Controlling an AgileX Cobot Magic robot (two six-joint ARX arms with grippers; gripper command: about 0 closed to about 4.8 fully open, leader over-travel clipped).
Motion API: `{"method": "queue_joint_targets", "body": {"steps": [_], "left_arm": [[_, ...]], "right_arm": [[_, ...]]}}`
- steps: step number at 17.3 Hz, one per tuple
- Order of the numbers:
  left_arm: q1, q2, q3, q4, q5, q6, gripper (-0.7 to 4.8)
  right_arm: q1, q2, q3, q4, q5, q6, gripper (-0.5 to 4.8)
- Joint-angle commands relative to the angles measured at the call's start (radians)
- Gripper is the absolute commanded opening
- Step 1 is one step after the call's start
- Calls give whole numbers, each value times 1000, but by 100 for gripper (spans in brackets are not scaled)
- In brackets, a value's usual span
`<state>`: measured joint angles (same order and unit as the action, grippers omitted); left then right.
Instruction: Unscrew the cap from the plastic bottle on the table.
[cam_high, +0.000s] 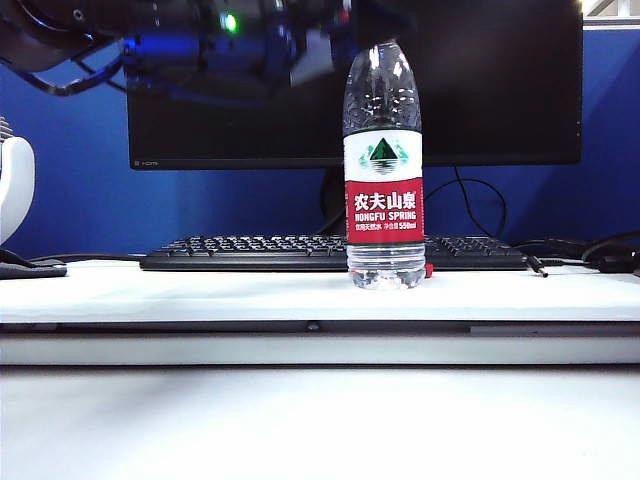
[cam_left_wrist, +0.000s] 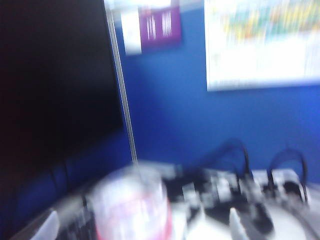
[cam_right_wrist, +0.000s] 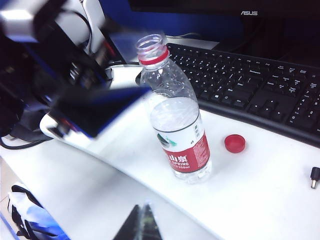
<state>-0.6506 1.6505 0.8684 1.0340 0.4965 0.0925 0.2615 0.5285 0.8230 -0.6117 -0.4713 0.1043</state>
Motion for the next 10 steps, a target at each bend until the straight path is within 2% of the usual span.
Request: {"method": "queue_joint_targets", "body": {"steps": [1, 2, 3, 4, 5, 6, 10], "left_arm": [[0, -12, 3, 208, 5, -68, 479], [0, -12, 3, 303, 5, -75, 479], [0, -29, 3, 330, 5, -76, 479], [1, -85, 2, 313, 3, -83, 215], [1, -133, 2, 272, -12, -82, 14], [1, -176, 2, 201, -56, -82, -11], [-2, -539, 2, -575, -240, -37, -4]], "right_arm": [[1, -10, 2, 10, -2, 5, -6], [1, -11, 2, 10, -2, 5, -6], [1, -15, 2, 10, -2, 5, -6], [1, -21, 2, 14, -2, 5, -6], [1, -27, 2, 17, -2, 5, -6], [1, -32, 2, 25, -2, 5, -6], [1, -72, 2, 56, -2, 5, -6]]}}
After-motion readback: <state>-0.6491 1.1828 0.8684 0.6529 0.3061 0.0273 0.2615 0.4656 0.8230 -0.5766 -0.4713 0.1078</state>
